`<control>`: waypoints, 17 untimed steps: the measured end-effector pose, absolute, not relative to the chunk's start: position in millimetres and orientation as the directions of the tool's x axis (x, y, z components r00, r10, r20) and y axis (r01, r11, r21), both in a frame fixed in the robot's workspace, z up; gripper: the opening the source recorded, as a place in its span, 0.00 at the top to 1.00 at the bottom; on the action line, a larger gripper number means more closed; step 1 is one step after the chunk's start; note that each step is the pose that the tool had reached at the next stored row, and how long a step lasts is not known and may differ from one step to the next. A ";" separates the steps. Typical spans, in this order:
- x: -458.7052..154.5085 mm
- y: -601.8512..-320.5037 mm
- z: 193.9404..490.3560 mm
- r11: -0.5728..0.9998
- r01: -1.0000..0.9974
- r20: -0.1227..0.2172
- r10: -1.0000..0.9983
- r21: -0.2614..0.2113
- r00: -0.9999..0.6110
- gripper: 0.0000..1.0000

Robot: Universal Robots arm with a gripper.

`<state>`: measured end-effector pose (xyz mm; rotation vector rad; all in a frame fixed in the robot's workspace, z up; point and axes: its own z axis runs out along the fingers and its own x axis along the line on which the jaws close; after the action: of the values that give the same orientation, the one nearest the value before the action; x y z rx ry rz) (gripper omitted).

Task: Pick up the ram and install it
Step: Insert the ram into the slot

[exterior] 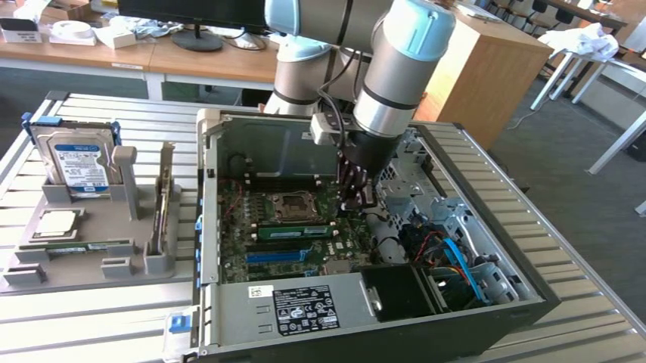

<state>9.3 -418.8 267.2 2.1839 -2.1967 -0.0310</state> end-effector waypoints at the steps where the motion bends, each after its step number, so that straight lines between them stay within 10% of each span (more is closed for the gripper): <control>1: 9.3 -418.8 267.0 0.006 -0.999 0.017 -1.000 0.045 -0.005 0.90; 17: 9.3 -418.8 250.0 0.006 -0.999 0.017 -1.000 0.045 -0.005 0.90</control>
<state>9.3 -418.8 250.0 2.1841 -2.1967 -0.0314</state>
